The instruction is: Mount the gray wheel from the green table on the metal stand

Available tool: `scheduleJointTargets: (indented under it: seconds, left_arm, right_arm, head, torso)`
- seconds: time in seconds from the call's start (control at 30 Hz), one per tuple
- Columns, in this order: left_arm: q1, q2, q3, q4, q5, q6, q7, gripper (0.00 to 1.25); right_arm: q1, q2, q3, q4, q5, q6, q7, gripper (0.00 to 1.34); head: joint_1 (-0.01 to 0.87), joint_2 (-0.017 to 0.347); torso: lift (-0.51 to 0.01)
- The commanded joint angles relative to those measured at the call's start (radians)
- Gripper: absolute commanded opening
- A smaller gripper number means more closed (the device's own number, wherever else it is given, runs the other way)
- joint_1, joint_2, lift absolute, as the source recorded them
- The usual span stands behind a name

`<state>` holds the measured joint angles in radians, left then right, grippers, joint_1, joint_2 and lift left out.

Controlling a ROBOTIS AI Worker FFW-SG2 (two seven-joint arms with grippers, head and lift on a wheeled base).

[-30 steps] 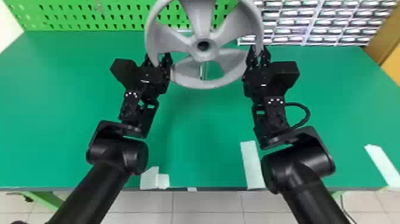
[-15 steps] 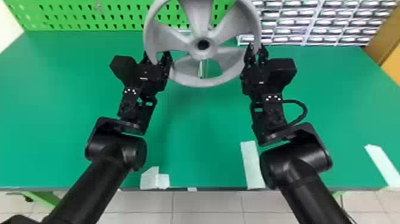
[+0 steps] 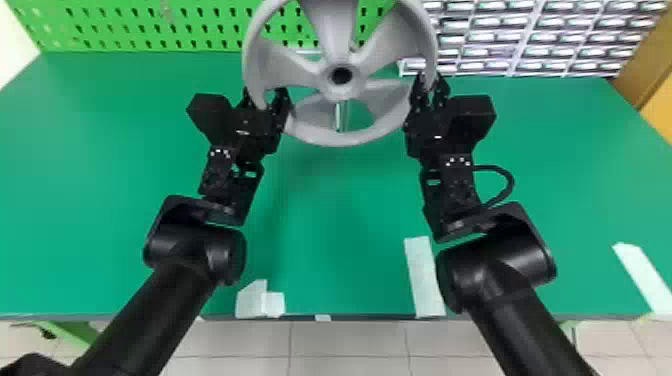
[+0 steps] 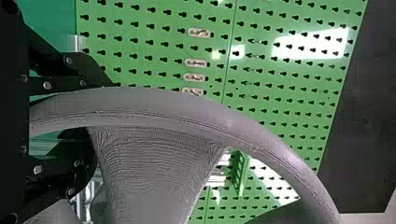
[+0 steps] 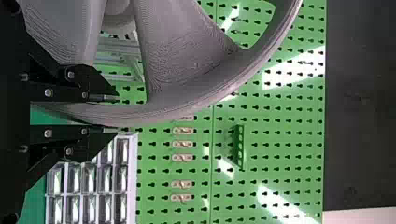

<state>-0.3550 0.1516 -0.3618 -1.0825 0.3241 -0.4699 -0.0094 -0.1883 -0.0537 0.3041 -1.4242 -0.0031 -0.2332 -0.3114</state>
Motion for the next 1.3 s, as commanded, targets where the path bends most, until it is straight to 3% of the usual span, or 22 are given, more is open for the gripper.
scheduleJointTargets:
  seconds: [0.0,1.27]
  left_arm:
    - [-0.009,-0.001,-0.009,0.022,0.006,-0.01,-0.004,0.39]
    - [-0.062,0.0,-0.006,0.119,-0.016,-0.053,-0.004,0.39]
  right_arm:
    - [0.0,0.0,-0.003,0.004,0.002,0.0,0.0,0.25]
    - [-0.026,0.003,-0.007,0.068,0.009,-0.018,0.0,0.25]
  head:
    - [0.867,0.052]
    - [0.867,0.052]
  torso:
    - [-0.1]
    - [-0.1]
